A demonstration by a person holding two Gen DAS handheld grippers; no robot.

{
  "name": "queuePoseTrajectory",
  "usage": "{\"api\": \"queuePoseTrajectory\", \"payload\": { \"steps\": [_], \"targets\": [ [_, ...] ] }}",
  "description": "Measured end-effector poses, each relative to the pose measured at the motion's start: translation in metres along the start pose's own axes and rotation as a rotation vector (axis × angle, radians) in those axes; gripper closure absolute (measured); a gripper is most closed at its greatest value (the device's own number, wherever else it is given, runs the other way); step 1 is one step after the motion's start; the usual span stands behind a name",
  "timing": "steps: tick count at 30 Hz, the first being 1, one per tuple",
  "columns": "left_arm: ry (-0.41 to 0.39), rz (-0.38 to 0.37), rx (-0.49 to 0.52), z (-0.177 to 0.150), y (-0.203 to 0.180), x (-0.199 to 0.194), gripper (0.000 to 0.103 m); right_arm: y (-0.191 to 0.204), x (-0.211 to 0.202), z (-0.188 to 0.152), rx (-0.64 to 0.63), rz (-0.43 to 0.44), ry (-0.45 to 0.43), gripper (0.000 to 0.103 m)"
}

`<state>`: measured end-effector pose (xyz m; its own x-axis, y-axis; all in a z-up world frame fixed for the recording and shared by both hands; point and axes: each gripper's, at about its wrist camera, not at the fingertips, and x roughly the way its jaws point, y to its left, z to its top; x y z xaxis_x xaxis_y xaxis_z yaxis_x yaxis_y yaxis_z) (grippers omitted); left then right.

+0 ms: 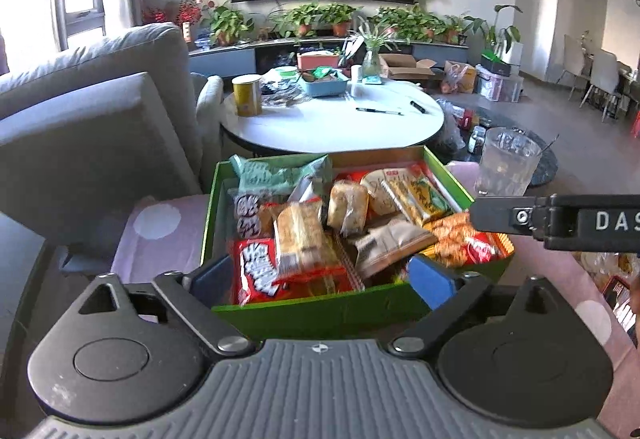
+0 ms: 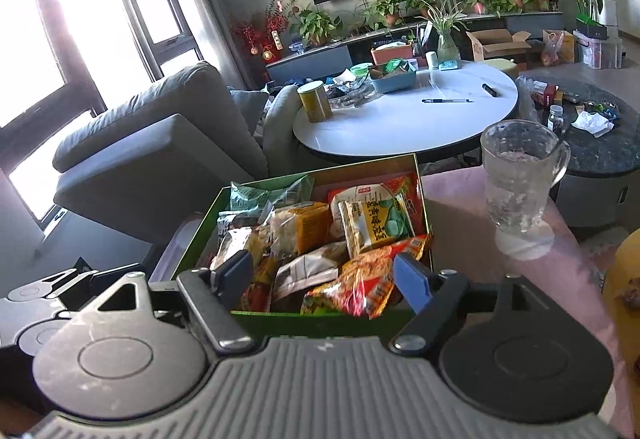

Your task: Organize snacks

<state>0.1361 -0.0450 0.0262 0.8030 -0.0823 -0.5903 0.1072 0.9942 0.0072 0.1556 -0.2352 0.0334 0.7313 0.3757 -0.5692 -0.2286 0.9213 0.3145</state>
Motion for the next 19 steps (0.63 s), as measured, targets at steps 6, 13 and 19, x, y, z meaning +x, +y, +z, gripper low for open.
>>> {"api": "queuePoseTrajectory", "payload": {
  "steps": [6, 13, 19],
  "targets": [
    [-0.026, 0.065, 0.006, -0.012, -0.002, -0.020, 0.002, 0.005, -0.014, -0.013, -0.003, 0.003, -0.002, 0.009],
    [-0.060, 0.051, -0.007, -0.021, 0.000, -0.041, 0.001, 0.014, -0.029, -0.024, -0.014, 0.003, -0.007, 0.009],
    [-0.076, 0.059, -0.028, -0.023, 0.002, -0.054, 0.001, 0.021, -0.040, -0.028, -0.026, 0.010, -0.023, 0.009]
  ]
}}
